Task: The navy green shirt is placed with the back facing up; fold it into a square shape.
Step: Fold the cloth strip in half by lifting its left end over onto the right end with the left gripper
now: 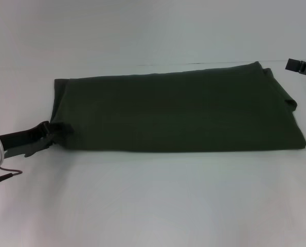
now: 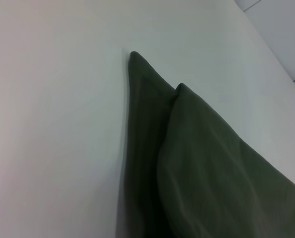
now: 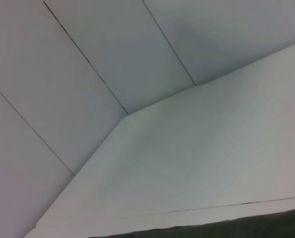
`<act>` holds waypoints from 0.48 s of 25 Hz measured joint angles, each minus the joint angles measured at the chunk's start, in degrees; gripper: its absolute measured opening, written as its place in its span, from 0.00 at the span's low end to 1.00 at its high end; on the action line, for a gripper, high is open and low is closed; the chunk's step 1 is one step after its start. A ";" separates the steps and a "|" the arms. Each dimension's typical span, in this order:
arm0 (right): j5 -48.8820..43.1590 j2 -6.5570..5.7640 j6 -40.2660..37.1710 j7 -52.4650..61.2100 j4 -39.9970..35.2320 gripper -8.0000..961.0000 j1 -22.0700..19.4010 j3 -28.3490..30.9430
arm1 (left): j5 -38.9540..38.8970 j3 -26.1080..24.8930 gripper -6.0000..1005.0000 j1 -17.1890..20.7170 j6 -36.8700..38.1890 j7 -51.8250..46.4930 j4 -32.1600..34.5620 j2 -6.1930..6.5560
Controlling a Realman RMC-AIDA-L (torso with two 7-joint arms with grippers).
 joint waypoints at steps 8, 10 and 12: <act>0.00 0.00 0.00 0.00 0.00 0.88 -0.04 0.00 | 0.00 0.00 0.34 0.07 -0.74 0.39 0.17 0.00; 0.00 0.00 0.00 0.00 0.00 0.88 -0.10 0.00 | 0.00 0.00 0.25 0.11 -0.75 0.49 0.24 0.00; 0.00 0.04 0.00 -0.06 0.00 0.88 -0.13 0.01 | 0.00 -0.08 0.16 0.19 -0.74 0.75 0.31 0.00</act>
